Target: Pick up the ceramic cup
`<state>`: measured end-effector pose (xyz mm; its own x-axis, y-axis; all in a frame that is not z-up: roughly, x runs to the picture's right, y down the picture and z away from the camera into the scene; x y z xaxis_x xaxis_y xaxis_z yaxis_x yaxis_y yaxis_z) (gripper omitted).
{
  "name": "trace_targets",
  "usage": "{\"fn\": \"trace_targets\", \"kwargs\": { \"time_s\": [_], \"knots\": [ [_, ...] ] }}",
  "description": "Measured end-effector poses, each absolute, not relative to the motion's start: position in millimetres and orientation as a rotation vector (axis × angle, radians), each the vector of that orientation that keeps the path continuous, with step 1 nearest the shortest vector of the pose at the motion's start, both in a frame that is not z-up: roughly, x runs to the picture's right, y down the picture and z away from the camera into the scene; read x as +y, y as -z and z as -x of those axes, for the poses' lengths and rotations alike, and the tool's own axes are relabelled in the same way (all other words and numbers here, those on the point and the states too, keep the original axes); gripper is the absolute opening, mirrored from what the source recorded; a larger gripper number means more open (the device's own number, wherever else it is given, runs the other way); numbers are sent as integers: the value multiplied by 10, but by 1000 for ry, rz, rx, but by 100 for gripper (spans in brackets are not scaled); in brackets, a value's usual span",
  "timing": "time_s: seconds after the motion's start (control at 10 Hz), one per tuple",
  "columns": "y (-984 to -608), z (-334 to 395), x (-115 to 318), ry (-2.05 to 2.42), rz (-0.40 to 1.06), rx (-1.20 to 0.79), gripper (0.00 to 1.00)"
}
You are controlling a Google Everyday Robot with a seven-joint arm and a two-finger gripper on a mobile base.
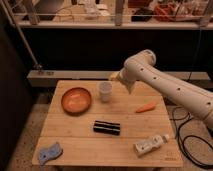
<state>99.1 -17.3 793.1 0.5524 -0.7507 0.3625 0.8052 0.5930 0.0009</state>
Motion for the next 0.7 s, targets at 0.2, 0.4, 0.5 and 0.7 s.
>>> {"fn": "trace_targets", "kwargs": {
  "time_s": [0.2, 0.4, 0.5, 0.7],
  "knots": [
    [-8000, -943, -155, 932, 179, -361, 80],
    [-8109, -888, -102, 937, 187, -381, 80],
    [-8152, -858, -86, 940, 189, -389, 80],
    [-8225, -799, -53, 945, 194, -405, 80]
  ]
}}
